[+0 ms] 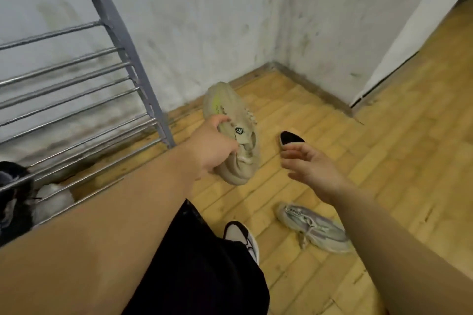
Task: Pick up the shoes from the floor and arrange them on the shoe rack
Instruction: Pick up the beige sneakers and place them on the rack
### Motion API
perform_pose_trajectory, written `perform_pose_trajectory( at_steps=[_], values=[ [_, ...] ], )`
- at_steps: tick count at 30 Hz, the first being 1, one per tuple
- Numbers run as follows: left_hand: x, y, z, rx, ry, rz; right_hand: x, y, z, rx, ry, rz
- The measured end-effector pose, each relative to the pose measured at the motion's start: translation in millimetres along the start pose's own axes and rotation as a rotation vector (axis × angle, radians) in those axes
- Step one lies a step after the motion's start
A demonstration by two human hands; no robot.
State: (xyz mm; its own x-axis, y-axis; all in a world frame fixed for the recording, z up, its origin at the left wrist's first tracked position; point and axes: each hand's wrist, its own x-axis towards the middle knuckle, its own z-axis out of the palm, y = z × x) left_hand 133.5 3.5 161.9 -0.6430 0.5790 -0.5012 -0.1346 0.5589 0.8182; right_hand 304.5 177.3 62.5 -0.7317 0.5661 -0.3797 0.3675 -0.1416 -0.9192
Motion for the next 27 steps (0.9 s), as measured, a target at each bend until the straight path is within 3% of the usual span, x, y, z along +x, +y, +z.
perform_pose_trajectory(
  at_steps=[2, 6, 10, 16, 19, 24, 27],
  values=[
    [13, -2, 4, 0.016, -0.024, -0.053, 5, 35, -25, -0.252, 0.095, 0.077],
    [32, -7, 20, 0.178, -0.101, -0.084, 7, 115, -63, -0.606, 0.031, 0.334],
    [46, -9, 47, 0.299, -0.169, -0.061, -3, 183, -77, -0.789, 0.027, 0.478],
    [47, -17, 77, 0.530, -0.328, 0.032, -22, 227, -74, -0.612, 0.123, 0.579],
    [47, -15, 81, 0.627, -0.317, 0.057, -28, 239, -68, -0.615, 0.134, 0.568],
    [52, -12, 75, 0.672, -0.275, -0.062, -9, 226, -41, -0.534, 0.092, 0.413],
    [59, -1, 51, 0.530, -0.213, -0.135, 22, 202, -10, -0.515, 0.025, 0.330]
  ],
)
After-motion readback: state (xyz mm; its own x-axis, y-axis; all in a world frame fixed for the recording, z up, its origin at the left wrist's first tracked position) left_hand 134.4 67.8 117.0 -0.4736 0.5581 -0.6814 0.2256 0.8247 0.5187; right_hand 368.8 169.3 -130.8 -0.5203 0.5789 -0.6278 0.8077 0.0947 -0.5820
